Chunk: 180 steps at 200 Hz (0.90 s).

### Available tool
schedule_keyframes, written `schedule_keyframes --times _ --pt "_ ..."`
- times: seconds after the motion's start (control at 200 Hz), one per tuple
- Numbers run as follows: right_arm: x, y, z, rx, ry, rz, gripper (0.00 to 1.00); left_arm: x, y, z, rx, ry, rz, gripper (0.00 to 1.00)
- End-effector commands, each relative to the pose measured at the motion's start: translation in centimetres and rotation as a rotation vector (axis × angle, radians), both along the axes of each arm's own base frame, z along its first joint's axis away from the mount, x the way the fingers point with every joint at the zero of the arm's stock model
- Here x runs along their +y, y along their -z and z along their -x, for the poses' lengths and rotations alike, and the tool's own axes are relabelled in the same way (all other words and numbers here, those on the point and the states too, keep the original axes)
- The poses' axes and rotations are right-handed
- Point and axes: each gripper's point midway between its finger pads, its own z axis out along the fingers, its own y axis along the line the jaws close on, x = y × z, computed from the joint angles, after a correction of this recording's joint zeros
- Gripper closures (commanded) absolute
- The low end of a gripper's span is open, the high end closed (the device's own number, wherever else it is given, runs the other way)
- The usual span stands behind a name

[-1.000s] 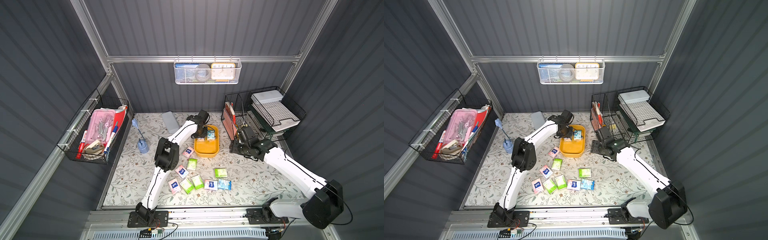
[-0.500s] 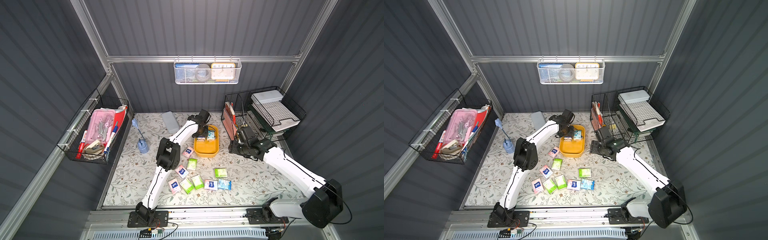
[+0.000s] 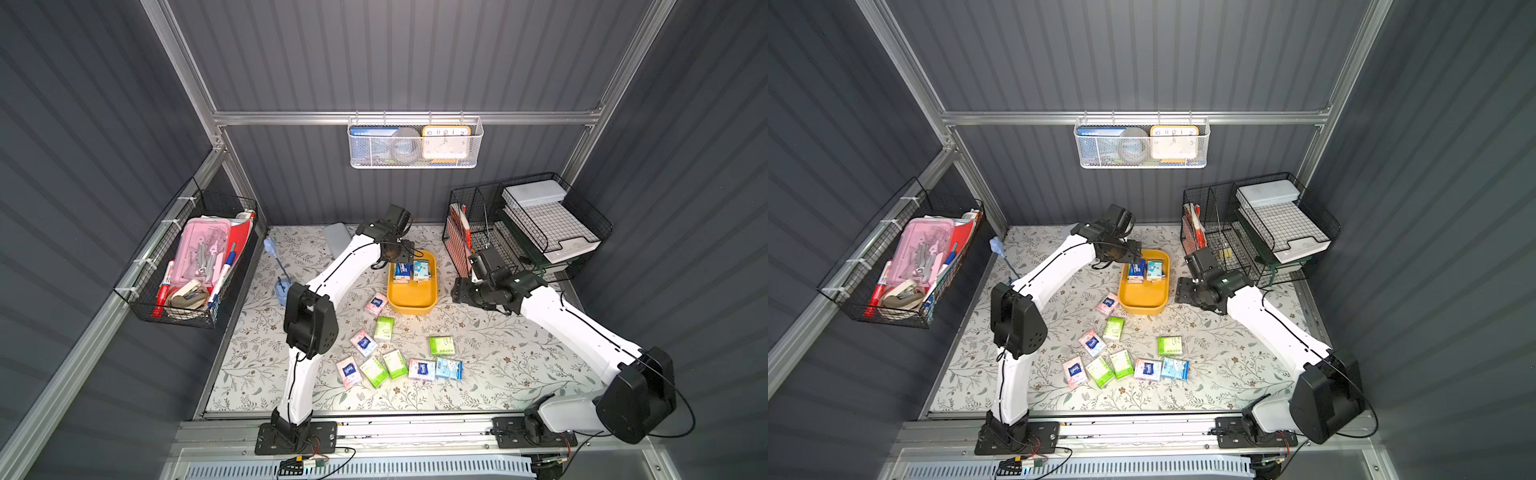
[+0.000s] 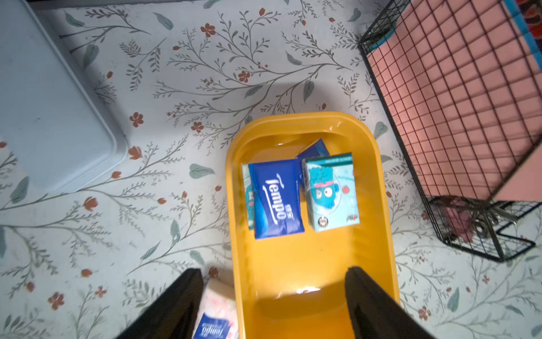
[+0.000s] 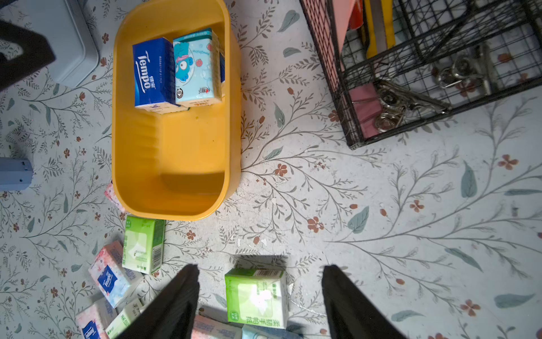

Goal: Put the pocket tissues into the storage box
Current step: Place the pocket tissues in the storage box, then move the storage box to the center of the board.

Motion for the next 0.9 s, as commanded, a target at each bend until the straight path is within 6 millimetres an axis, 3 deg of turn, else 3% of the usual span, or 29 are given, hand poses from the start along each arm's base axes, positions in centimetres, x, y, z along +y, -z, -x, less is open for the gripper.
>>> schedule_keyframes --times 0.0,0.17,0.325,0.5,0.821,0.836,0.896 --pt "0.2 -0.4 -0.3 0.007 0.002 -0.010 0.29 1.6 0.3 2.2 0.022 0.049 -0.050 0.18" --pt "0.7 -0.3 -0.6 0.024 -0.001 -0.022 0.29 2.8 1.1 5.4 0.016 0.195 -0.079 0.12" --pt "1.1 -0.2 -0.6 0.034 -0.006 -0.031 0.29 4.1 3.9 8.0 0.092 0.303 -0.064 0.06" --pt "1.2 0.0 -0.5 0.046 -0.005 -0.032 0.29 5.2 6.3 8.7 0.157 0.325 -0.041 0.05" --pt "1.1 0.1 -0.3 0.056 0.002 -0.021 0.30 4.6 9.9 9.4 0.205 0.432 -0.045 0.08" --pt "1.1 0.1 -0.3 0.055 0.001 -0.021 0.30 5.1 10.9 10.2 0.234 0.432 -0.055 0.08" --pt "1.1 0.4 -0.2 0.063 0.000 -0.018 0.29 5.2 11.2 10.5 0.242 0.435 -0.056 0.08"
